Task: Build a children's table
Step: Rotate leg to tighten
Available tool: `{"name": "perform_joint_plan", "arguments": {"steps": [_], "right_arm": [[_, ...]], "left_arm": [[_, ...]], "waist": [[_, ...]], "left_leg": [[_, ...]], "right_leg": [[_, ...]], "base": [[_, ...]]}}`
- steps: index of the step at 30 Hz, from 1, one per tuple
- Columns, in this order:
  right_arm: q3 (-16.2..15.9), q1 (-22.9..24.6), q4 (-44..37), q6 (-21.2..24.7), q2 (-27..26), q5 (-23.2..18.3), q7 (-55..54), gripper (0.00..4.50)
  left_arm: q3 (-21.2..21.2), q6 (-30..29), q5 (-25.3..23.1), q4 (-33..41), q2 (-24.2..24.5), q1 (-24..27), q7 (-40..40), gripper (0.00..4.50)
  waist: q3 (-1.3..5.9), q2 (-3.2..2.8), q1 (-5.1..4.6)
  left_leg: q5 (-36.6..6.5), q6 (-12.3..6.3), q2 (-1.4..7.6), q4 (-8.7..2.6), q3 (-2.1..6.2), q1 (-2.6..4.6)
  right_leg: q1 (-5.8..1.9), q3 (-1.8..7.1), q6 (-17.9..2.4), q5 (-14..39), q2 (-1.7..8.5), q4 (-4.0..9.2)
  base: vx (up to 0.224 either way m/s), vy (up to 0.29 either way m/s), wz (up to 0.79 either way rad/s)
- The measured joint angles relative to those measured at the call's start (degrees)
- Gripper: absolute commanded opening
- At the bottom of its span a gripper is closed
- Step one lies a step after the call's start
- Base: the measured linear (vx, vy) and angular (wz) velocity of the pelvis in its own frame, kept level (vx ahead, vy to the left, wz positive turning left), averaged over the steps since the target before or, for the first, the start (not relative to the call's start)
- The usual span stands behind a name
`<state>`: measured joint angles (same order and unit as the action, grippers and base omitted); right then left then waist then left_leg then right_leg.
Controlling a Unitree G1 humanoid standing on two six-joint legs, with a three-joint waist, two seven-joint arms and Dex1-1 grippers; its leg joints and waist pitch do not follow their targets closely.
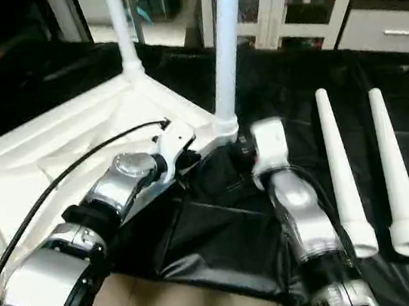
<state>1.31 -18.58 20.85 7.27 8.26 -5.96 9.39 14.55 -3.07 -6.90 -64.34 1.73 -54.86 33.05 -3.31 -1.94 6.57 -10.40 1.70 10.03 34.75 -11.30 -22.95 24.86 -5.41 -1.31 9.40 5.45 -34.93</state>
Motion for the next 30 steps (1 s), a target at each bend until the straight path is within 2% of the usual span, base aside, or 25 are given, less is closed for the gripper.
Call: {"name": "perform_joint_plan", "arguments": {"steps": [2, 4, 5, 9, 12, 14, 18, 25, 27, 30], "right_arm": [[0.0, 1.6, -1.9, 1.4, 0.2, 0.0, -0.7, 3.75], [0.0, 2.6, -3.9, 2.3, 0.3, 0.0, -1.2, 3.75], [0.0, 3.2, -5.0, 2.6, 0.3, 0.0, -1.3, 3.84], [0.0, 4.7, -7.6, 4.3, 0.6, 0.1, -1.3, 3.84], [-0.1, 5.9, -9.8, 6.4, 0.5, 0.1, -1.4, 3.84], [0.0, 6.3, -10.7, 7.2, 0.9, 0.1, -1.4, 3.84], [-0.1, 6.9, -11.9, 8.0, 1.1, 0.1, -1.2, 3.84], [-1.1, 8.9, -16.6, 9.6, 4.2, -1.3, 4.9, 3.84], [-2.6, 10.5, -20.9, 10.7, 5.7, -4.2, 10.2, 3.84], [-3.5, 12.0, -25.1, 12.2, 8.7, -7.3, 15.9, 3.84]], "left_arm": [[0.0, 1.9, -0.6, -1.2, -0.7, -0.1, -0.2, 0.0], [0.0, 2.5, -0.8, -2.2, -1.4, -0.5, -0.5, 0.0], [0.0, 2.8, -0.8, -2.6, -1.7, -0.9, -0.8, 0.45], [-2.7, 8.7, 1.1, -1.8, -3.0, -2.5, -2.4, 0.73], [-4.1, 12.0, 2.0, -0.8, -3.1, -5.2, -2.9, 1.02], [-4.9, 12.6, 2.8, -0.5, -2.6, -5.4, -2.7, 1.16], [-5.6, 11.0, 3.5, 1.0, -1.0, -4.1, 0.2, 1.59], [-4.4, -1.5, 7.1, 21.0, 11.6, 6.2, 18.0, 2.13], [-1.7, -7.3, 10.0, 35.1, 19.7, 13.0, 26.8, 2.25], [-0.7, -12.8, 11.8, 45.0, 27.8, 18.3, 33.7, 2.36]], "waist": [[0.06, -0.54, 0.06], [0.06, -0.68, 0.15], [0.06, -0.71, 0.14], [0.05, -0.63, 0.21], [0.07, -0.62, -0.21], [0.09, -0.6, -0.74], [0.07, -0.58, -1.04], [0.07, -0.54, -1.24], [0.07, -0.46, -1.41], [0.09, -0.28, -1.19]], "left_leg": [[0.0, 0.01, -0.03, -0.01, -0.1, 0.0], [0.0, 0.02, -0.03, -0.02, -0.1, -0.02], [0.0, 0.05, -0.03, -0.02, -0.1, -0.03], [0.2, 0.09, -0.01, 0.02, -0.02, -0.13], [0.2, 0.07, -0.03, 0.07, -0.04, -0.05], [0.2, 0.06, -0.03, 0.01, -0.02, 0.03], [0.2, 0.05, -0.03, -0.01, -0.02, 0.02], [0.3, -0.16, 0.01, -0.09, -0.03, 0.01], [0.2, 0.08, 0.03, -0.16, -0.06, 0.07], [0.2, 0.14, 0.03, -0.22, -0.06, 0.08]], "right_leg": [[-0.02, 0.04, 0.0, -0.1, 0.07, -0.02], [-0.02, 0.03, 0.1, -0.1, 0.08, -0.02], [-0.02, 0.03, 0.1, -0.2, 0.08, -0.02], [-0.13, -0.03, 0.3, -0.3, 0.07, 0.12], [-0.33, 0.02, 0.3, -0.4, 0.08, 0.29], [-0.48, -0.01, 0.4, -0.5, 0.06, 0.5], [-0.48, -0.02, 0.4, -0.5, 0.06, 0.53], [-0.45, -0.03, 0.4, -0.5, 0.02, 0.54], [-0.43, 0.01, 0.4, -0.5, 0.02, 0.54], [-0.45, 0.01, 0.5, -0.4, -0.01, 0.51]], "base": [[0.0, 0.0, 0.0], [0.0, 0.0, 0.0], [0.0, 0.0, 0.0], [0.0, 0.0, 0.0], [0.0, 0.0, 0.0], [0.0, 0.0, 0.0], [0.0, 0.0, 0.0], [0.0, 0.0, 0.0], [0.0, 0.0, 0.0], [0.0, 0.0, 0.0]]}}
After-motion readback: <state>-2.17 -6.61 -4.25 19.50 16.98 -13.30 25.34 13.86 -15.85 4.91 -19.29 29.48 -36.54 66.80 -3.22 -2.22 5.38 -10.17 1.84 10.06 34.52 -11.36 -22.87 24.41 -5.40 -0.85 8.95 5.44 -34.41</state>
